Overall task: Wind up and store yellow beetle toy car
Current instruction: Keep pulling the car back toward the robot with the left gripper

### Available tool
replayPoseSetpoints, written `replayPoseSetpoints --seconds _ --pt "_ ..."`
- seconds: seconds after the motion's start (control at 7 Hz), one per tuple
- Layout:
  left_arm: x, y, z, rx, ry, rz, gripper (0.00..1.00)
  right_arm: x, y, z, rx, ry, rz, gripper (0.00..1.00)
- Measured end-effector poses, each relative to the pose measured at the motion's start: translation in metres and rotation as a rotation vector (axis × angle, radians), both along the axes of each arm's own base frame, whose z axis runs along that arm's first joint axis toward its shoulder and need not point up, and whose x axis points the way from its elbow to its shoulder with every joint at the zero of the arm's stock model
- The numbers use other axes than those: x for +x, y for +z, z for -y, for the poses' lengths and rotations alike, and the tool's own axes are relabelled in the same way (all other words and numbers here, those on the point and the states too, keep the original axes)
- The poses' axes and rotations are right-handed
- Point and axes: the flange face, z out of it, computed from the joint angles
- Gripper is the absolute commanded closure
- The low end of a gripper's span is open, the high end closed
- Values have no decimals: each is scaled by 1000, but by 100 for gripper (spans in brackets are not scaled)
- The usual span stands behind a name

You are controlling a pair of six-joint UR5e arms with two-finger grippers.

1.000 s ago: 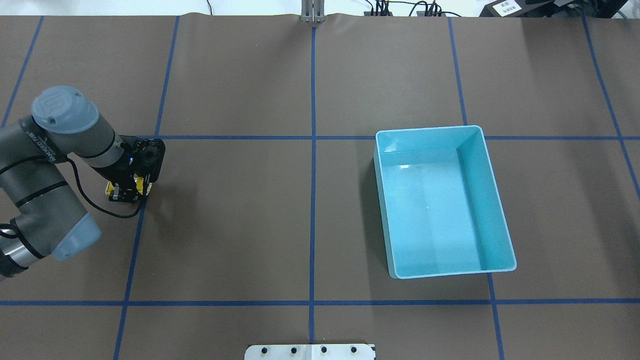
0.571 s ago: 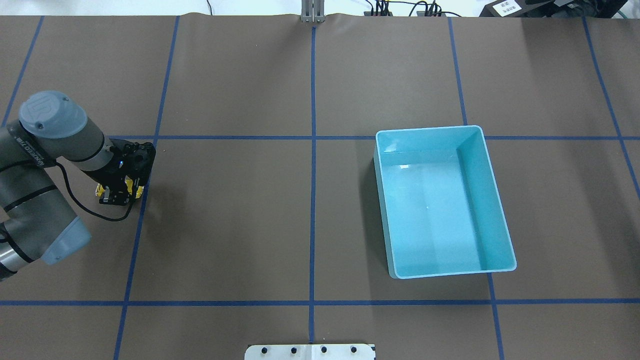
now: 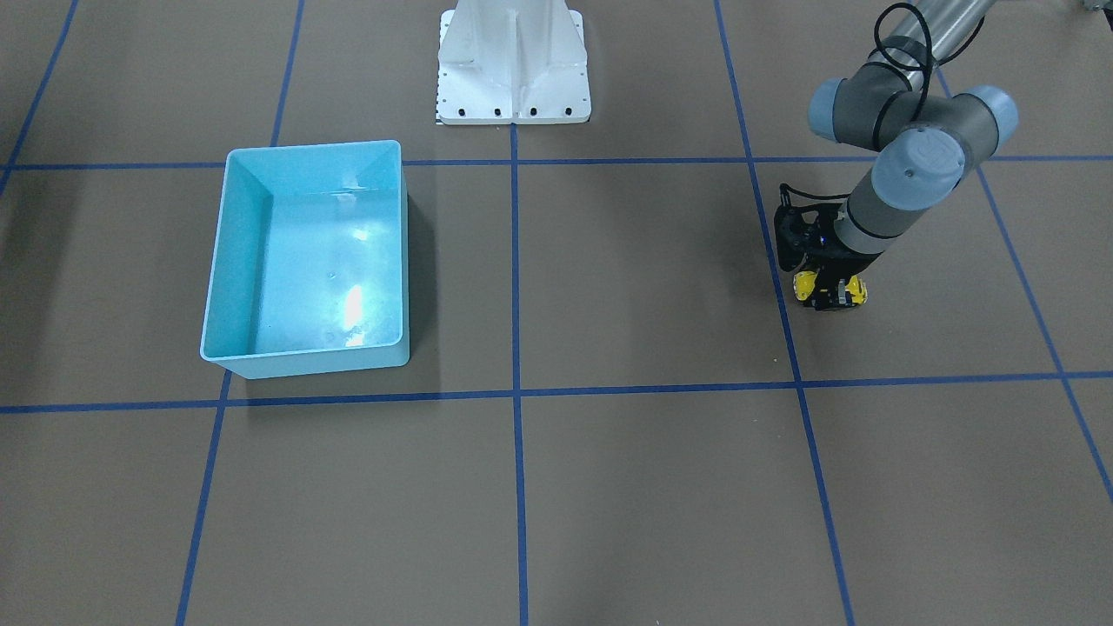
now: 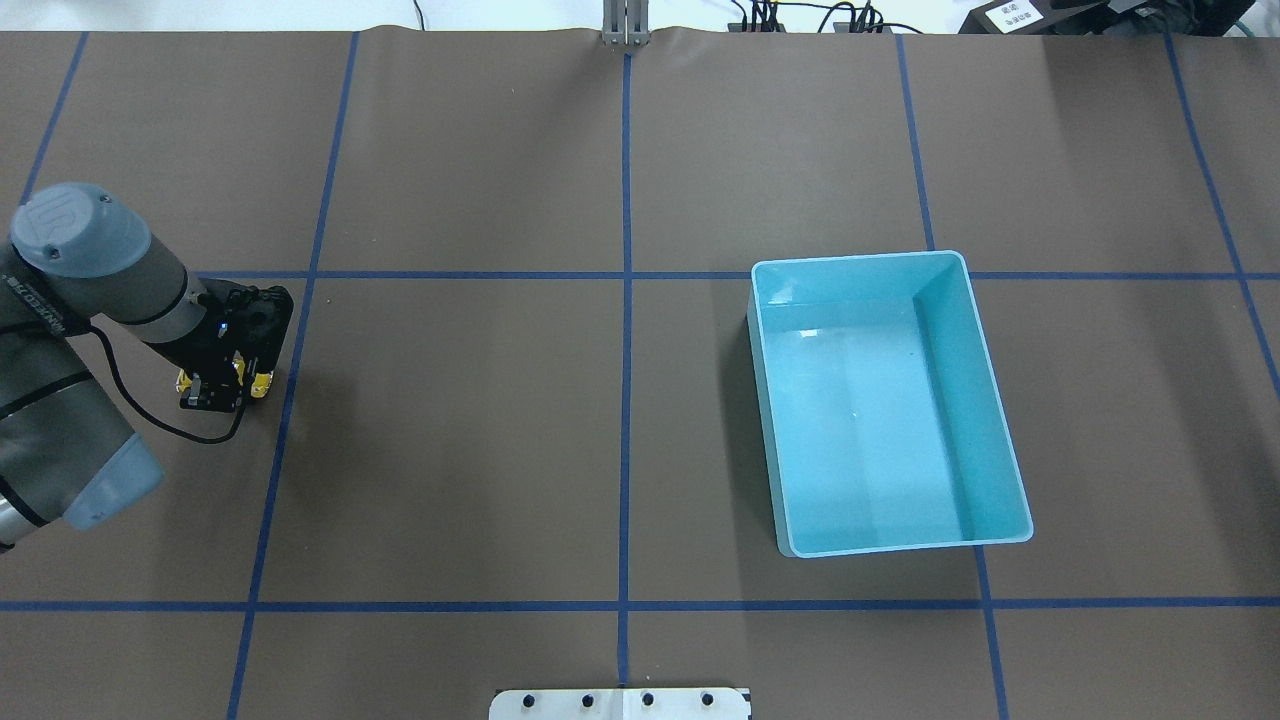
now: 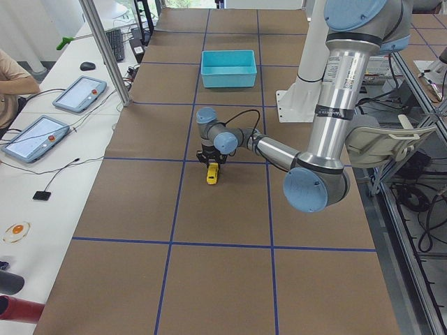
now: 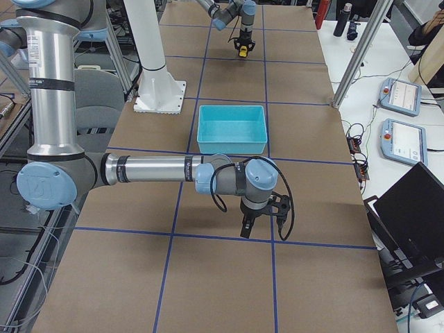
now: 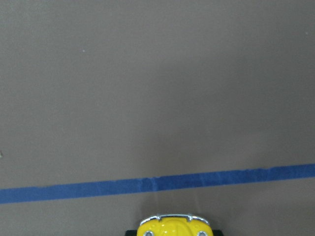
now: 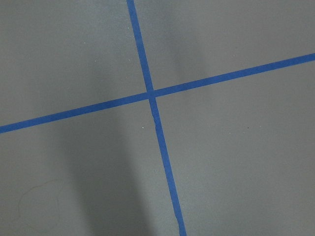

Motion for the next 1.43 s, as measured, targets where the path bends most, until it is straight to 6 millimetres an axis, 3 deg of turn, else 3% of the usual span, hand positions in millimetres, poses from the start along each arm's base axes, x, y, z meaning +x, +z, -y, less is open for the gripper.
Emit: replayPoseSetpoints --seconds 1.43 --pt "-28 30 0 -4 -3 -44 100 -4 -1 1 1 -7 0 0"
